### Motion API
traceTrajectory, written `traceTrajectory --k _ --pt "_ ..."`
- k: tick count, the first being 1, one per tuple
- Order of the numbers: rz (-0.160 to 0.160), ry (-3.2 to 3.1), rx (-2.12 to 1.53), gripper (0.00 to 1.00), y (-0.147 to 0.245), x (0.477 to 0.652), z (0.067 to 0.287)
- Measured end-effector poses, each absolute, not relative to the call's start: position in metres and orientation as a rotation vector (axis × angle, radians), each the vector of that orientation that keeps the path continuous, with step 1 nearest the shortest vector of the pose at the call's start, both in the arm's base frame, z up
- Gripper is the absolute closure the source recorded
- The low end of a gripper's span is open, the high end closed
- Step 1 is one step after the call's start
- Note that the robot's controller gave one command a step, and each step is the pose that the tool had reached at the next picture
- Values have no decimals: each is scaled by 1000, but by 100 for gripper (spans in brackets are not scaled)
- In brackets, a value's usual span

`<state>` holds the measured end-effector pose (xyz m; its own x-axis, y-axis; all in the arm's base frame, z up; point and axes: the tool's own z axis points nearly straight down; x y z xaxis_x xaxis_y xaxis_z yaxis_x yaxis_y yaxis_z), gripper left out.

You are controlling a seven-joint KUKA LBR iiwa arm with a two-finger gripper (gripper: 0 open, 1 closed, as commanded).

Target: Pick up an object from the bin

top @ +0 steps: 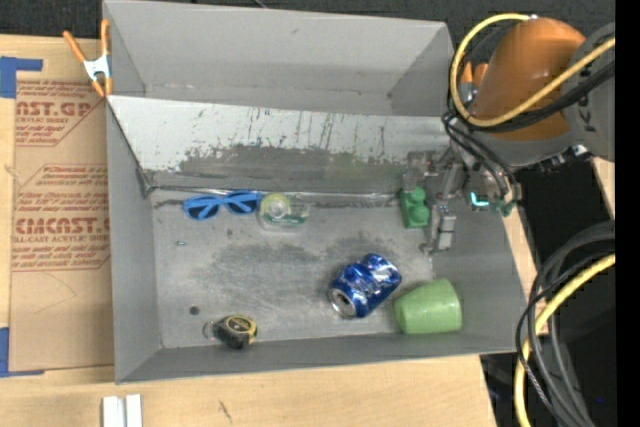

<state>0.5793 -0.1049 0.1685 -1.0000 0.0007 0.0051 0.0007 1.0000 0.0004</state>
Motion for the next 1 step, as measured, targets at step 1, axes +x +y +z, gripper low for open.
traceTrajectory --k 1 --pt "-2 -3129 -221 0 -81 536 68"
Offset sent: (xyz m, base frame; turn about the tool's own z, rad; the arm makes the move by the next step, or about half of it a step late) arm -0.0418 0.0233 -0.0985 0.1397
